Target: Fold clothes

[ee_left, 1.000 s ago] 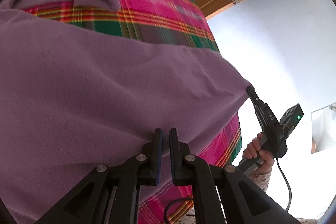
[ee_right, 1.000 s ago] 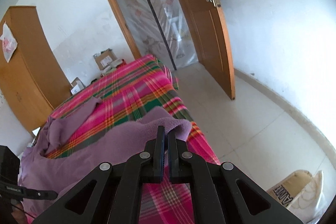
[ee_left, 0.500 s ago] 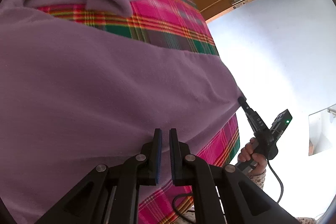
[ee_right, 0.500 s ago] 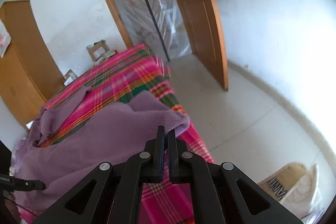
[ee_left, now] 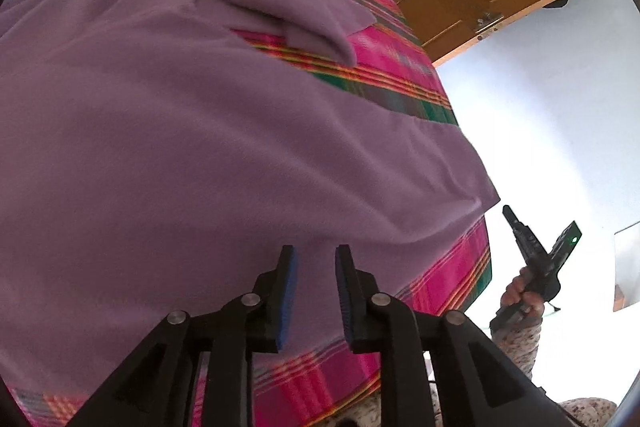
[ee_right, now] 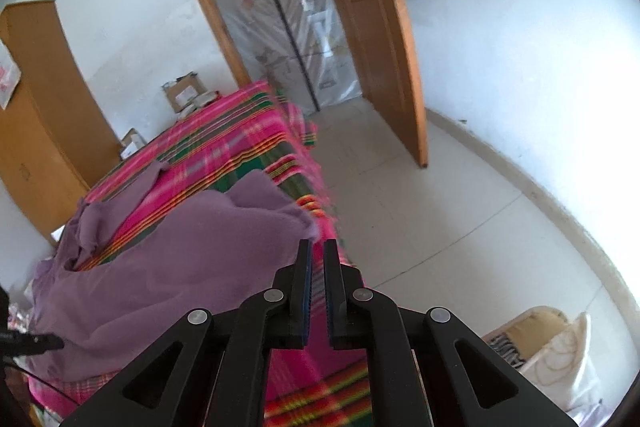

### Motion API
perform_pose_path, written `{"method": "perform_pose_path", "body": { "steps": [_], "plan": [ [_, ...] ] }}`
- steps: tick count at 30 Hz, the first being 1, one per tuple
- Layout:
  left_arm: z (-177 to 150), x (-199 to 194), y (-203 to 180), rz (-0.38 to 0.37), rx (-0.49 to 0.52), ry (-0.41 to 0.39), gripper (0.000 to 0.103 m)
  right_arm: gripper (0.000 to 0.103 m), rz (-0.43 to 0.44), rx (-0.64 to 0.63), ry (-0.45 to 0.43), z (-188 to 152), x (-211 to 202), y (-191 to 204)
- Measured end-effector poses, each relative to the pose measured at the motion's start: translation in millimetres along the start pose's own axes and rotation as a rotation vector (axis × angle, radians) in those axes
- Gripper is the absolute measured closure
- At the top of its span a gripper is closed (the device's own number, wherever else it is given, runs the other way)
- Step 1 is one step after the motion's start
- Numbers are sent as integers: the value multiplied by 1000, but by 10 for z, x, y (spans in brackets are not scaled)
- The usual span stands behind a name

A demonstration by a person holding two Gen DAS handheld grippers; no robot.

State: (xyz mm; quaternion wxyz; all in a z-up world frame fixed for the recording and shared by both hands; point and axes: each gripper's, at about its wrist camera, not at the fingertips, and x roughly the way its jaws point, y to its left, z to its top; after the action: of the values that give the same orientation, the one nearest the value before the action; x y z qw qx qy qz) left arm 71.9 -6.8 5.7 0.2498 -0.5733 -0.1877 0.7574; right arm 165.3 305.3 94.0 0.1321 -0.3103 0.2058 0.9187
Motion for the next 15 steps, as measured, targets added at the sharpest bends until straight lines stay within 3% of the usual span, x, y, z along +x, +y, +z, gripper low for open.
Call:
{"method": "perform_pose_path", "body": {
  "steps": [3,7,15],
  "plan": [
    [-46,10,-34,-6,17,5,83,95,15,-3,-13,138,-66,-48],
    [-36,106,-143,-25,38,19,83,79,50,-49,-16,341,60,-15],
    [63,321,-282,-45,49,58,83,78,123,-135,99,600,678,156]
  ]
}}
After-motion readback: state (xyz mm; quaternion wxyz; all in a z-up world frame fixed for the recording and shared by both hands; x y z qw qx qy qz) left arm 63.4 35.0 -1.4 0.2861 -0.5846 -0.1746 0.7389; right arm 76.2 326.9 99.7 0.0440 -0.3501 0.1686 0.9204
